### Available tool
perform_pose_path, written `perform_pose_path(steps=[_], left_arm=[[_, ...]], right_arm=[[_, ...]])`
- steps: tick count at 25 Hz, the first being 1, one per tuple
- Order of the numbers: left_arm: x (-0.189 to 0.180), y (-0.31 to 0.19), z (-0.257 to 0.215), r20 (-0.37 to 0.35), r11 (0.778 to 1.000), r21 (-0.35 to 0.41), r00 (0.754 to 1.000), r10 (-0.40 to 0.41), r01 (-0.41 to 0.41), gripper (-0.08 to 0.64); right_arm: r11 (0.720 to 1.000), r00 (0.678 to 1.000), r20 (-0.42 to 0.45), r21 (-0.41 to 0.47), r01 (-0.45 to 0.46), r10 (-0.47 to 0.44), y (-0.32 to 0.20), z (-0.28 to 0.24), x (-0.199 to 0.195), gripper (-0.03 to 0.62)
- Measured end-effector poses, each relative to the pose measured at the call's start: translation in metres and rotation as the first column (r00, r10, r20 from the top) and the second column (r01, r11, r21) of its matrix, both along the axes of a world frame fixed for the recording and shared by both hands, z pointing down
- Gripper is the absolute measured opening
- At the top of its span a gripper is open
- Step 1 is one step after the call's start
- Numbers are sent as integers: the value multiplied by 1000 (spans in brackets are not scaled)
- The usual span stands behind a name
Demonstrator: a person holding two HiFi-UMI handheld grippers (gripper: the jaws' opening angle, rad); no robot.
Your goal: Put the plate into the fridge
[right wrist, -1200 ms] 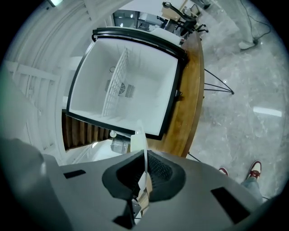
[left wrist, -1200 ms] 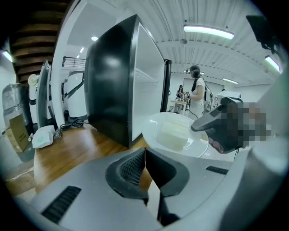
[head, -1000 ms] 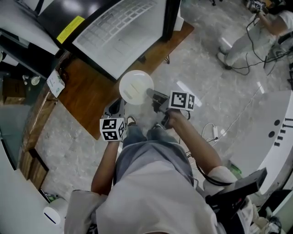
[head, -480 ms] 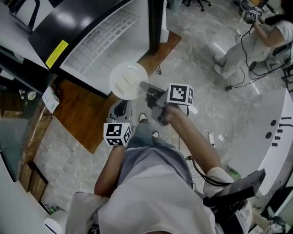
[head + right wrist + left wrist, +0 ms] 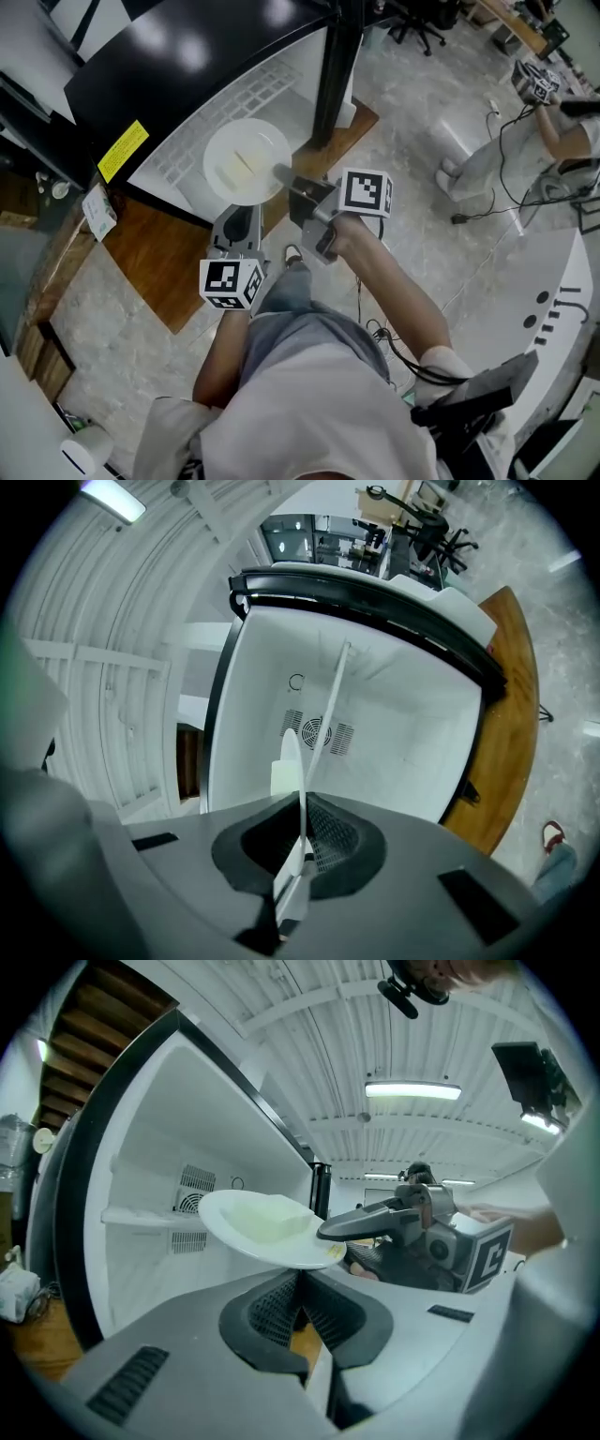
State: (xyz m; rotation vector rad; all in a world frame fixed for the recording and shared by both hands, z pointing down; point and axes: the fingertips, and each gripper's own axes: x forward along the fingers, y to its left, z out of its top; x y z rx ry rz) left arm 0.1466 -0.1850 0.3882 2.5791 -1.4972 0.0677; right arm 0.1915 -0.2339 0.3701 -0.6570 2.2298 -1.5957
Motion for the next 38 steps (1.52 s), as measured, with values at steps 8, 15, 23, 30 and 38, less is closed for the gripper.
perform_pose_path(steps=[8,15,23,30,38], left_arm=[[-11,-53,-18,72,991,106,993,-93,85,20],[-12,-93,-21,22,981,105,986,-167,163,20],[-22,-140,-41,65,968,103,970,-234,227,21],[-28,-129,-49,15,950,78,953,-304,302,21],[-24,-136,-52,4,942,75,944,-329,328,21]], right_arm=[[993,996,14,78,92,-93,-58,-25,-21,25],[991,991,46,-19,129,-128,-103,-15,-25,25],[985,988,66,-95,147,-141,-159,-28,-43,25],[981,988,51,-116,153,-148,-160,-26,-56,25],[973,981,80,-130,189,-179,-161,-25,-63,25]])
